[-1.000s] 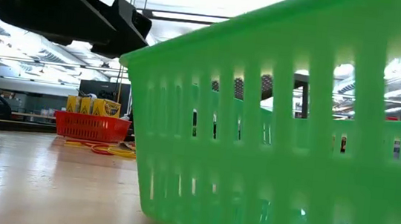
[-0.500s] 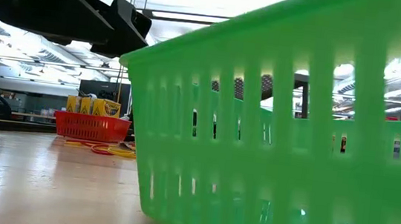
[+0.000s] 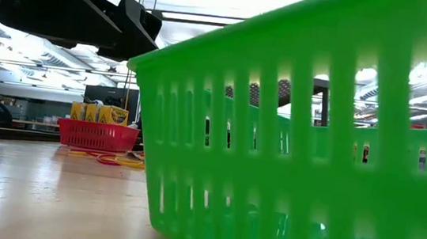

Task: Pick & Place Office Desk Supplies
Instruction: Put the orange rubber band into the green basket

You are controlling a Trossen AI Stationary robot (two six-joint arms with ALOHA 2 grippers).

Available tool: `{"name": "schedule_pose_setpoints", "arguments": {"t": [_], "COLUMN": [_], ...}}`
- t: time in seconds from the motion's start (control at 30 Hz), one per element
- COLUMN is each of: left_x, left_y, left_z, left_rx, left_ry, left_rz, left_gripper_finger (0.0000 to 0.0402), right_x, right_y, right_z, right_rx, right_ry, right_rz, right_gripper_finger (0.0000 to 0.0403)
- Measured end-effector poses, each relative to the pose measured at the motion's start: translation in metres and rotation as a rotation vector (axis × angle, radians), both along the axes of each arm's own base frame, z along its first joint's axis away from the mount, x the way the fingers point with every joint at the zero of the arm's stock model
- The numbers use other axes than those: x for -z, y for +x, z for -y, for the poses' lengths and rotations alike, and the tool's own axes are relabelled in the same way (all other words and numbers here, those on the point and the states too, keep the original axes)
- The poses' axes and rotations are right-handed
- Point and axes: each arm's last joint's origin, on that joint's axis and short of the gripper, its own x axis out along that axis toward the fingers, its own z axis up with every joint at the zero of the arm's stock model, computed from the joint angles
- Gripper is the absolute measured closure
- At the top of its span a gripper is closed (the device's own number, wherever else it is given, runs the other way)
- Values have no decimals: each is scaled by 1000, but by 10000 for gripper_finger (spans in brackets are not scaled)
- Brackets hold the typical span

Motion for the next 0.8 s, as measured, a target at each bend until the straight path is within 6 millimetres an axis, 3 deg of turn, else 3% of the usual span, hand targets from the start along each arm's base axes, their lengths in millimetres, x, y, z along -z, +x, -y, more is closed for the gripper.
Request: {"name": "schedule_pose_setpoints", "arguments": {"t": [0.43,0.57,0.7,0.8], "left_x": [0,0,0,0], "left_y": [0,0,0,0], "left_z": [0,0,0,0], "left_rx": [0,0,0,1], "left_ry": [0,-1,1,2], "left_rz": [0,0,1,1], "left_gripper_finger": [222,222,222,222], "right_x": [-83,-87,-88,-88], "right_y": [6,12,12,18], "right_z": [7,5,12,12], "right_rx": [0,-11,-20,-31], "right_ry": [-274,-141,-224,-183], "right_rz": [145,86,96,102], "right_gripper_finger": [402,402,403,403]}}
